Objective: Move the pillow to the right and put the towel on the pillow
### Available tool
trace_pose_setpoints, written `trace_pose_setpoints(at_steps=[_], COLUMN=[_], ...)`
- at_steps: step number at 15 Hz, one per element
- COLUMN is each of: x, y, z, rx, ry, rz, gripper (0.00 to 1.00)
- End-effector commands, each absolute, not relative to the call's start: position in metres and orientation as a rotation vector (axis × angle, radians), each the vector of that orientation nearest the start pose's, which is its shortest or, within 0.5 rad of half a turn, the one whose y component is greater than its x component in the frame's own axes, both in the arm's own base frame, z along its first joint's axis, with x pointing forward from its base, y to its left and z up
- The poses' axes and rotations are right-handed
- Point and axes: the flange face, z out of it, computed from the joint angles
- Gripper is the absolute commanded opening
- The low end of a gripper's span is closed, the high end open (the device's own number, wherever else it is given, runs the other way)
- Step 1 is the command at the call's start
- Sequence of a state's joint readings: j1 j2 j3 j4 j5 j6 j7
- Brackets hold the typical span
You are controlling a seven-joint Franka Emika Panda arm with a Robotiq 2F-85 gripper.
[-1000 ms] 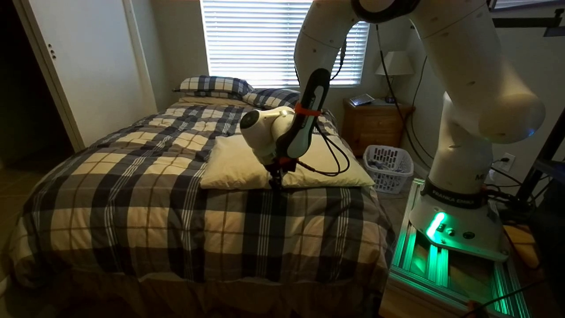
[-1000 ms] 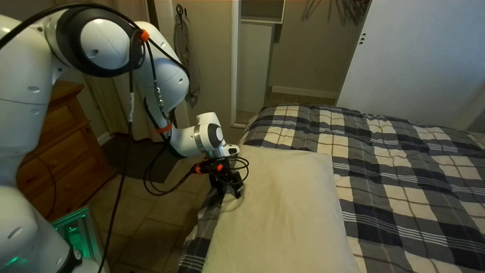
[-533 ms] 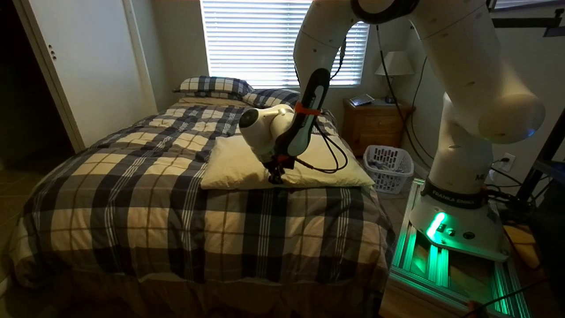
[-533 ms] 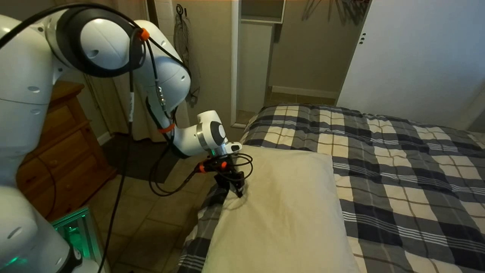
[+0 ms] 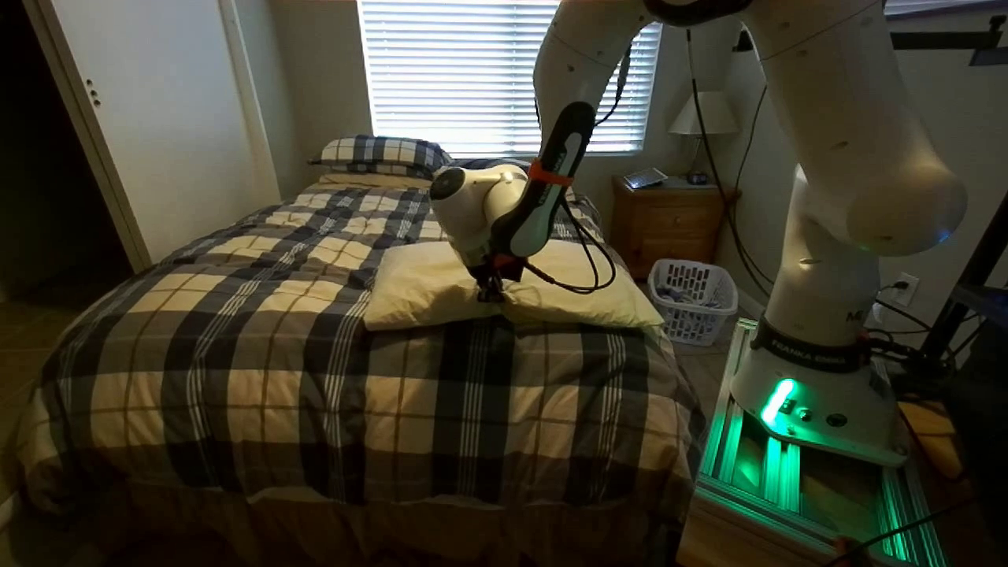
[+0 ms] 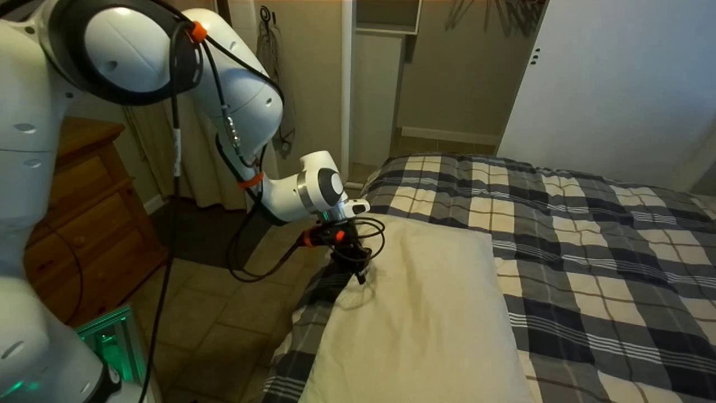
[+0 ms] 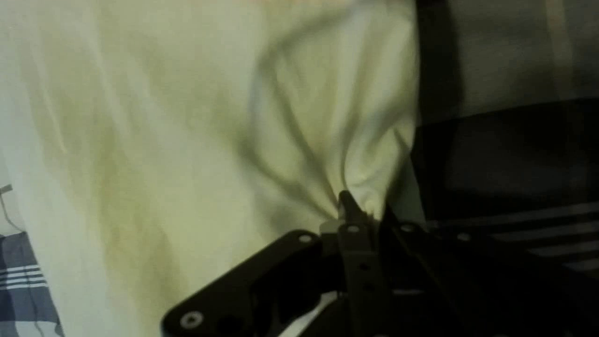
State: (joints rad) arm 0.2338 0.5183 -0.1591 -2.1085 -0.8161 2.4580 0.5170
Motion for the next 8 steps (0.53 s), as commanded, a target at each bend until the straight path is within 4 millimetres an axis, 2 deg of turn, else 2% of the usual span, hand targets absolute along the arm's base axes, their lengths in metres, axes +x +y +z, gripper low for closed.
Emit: trace_pose_setpoints(at_steps=[1,4,6,7,8], x=[0.563,0.571,0.574,0.577,0.577], y=[0.002,-0.029,-0.053,-0.025,-0.035], z=[0.211,0.25,0.268,0.248,0.258], rx=[2.571,2.558,2.578,2.582,2.582], ry=[0.236,0.153,0.105,0.141,0.124], rz=[0.059,0.139,0.152,0.142,0.154], gripper=[0.05,0.06,0.06,0.07,0.07])
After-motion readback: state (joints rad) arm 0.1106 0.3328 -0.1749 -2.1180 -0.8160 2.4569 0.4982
